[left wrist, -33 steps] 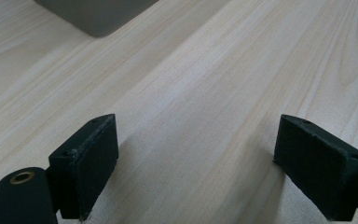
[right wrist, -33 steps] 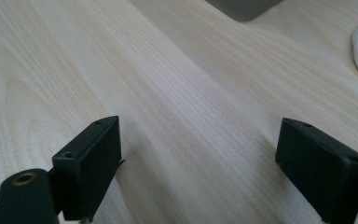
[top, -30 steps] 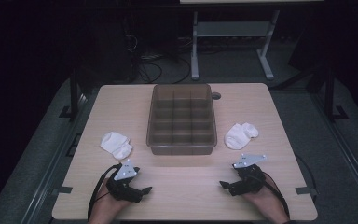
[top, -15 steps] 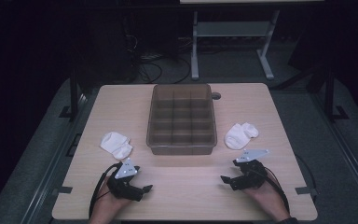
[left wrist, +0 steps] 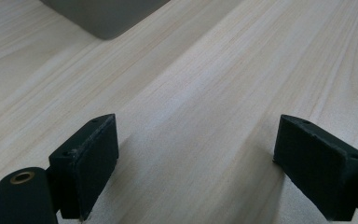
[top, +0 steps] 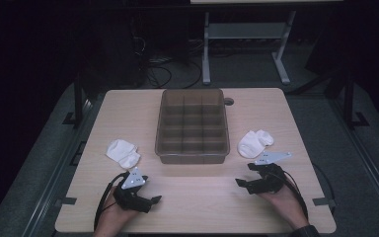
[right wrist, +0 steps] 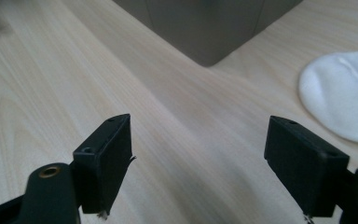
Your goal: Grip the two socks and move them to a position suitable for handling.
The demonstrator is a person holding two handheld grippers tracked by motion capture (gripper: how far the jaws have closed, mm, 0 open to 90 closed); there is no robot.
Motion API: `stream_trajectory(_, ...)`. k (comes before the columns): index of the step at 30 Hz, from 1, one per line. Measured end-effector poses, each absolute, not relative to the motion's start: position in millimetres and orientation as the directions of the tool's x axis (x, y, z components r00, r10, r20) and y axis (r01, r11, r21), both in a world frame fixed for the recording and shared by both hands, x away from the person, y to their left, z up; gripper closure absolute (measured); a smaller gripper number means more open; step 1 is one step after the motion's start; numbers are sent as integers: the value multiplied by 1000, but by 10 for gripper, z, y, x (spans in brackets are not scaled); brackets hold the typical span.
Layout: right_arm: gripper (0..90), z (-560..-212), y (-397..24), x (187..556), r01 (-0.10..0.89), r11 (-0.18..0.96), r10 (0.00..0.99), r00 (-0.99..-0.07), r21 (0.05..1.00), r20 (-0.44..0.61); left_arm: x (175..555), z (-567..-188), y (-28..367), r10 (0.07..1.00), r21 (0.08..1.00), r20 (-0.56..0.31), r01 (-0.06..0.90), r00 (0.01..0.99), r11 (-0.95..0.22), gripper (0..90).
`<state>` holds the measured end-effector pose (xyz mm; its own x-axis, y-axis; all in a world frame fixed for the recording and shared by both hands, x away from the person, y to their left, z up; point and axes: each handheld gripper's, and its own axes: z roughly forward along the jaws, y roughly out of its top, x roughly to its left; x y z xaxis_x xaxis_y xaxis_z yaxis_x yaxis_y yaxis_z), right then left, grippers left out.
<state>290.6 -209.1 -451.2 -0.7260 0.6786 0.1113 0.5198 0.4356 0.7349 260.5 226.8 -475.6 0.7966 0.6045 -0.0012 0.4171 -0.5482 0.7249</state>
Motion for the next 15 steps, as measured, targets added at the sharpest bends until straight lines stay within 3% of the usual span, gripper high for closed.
stream_trajectory(15,255,-4420,-2150,3047,539,396,710,-693,743,124,2602,-4755,2271,605,723,0,417,796,-550,132)
